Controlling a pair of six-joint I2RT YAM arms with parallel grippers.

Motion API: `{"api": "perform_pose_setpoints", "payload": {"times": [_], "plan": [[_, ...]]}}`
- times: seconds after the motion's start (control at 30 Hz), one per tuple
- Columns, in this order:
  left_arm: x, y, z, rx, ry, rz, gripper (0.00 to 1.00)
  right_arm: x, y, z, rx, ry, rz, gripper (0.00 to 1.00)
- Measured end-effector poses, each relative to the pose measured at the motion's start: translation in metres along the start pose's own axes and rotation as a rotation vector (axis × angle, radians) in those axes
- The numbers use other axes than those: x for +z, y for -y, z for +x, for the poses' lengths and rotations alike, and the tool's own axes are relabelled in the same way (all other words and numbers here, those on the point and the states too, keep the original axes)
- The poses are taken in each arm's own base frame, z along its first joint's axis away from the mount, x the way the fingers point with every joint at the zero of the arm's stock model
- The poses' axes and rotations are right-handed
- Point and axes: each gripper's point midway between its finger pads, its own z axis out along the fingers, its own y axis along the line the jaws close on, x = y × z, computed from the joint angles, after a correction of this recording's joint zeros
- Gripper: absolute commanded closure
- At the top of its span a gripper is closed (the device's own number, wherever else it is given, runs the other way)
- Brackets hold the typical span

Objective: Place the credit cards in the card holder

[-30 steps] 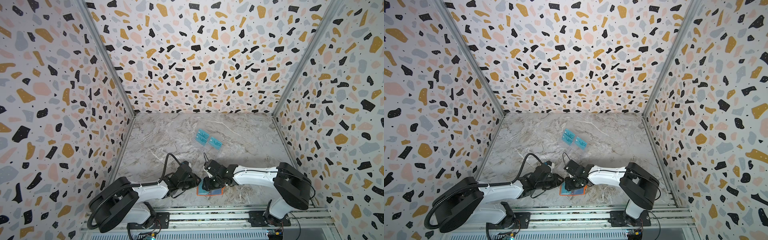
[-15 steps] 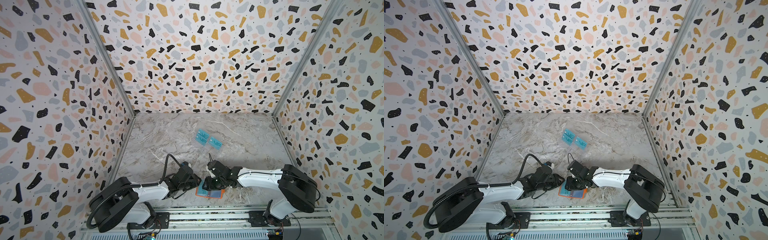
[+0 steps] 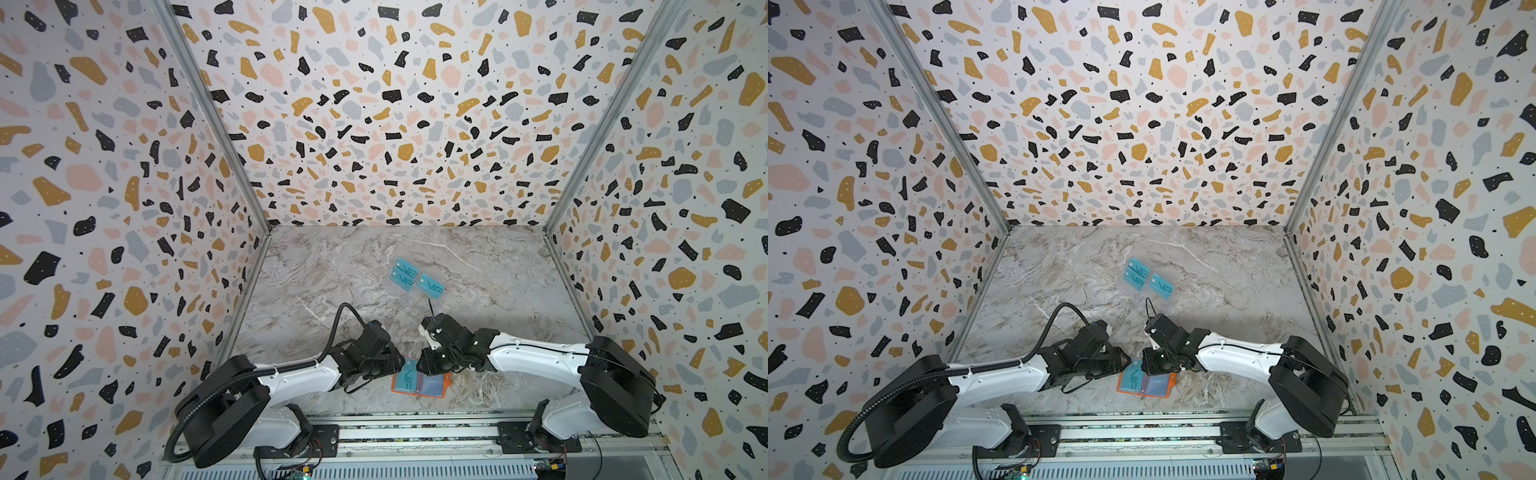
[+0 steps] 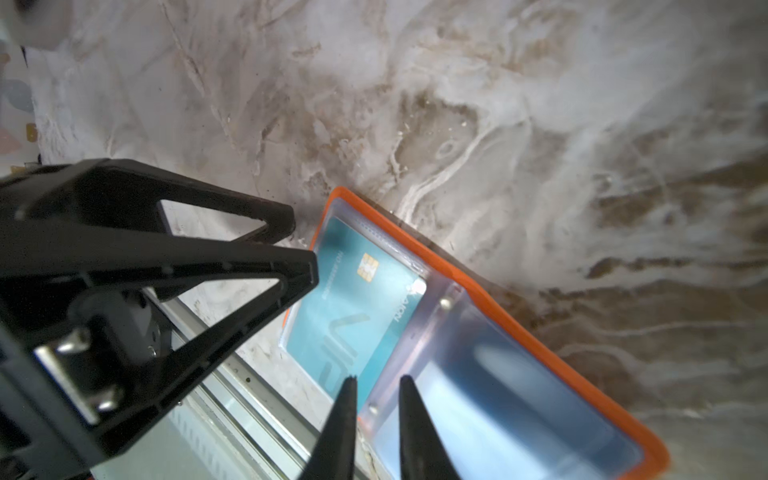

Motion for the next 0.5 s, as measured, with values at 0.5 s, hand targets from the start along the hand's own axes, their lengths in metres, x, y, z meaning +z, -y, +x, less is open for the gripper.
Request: {"api": "perform_pose_setpoints", "payload": {"times": [0.5], "plan": [[0.006, 0.005, -0.001, 0.014, -0.056, 0.024, 0.47, 0.021, 0.013, 0.018, -0.019, -0.069, 0.022, 0.98]]}}
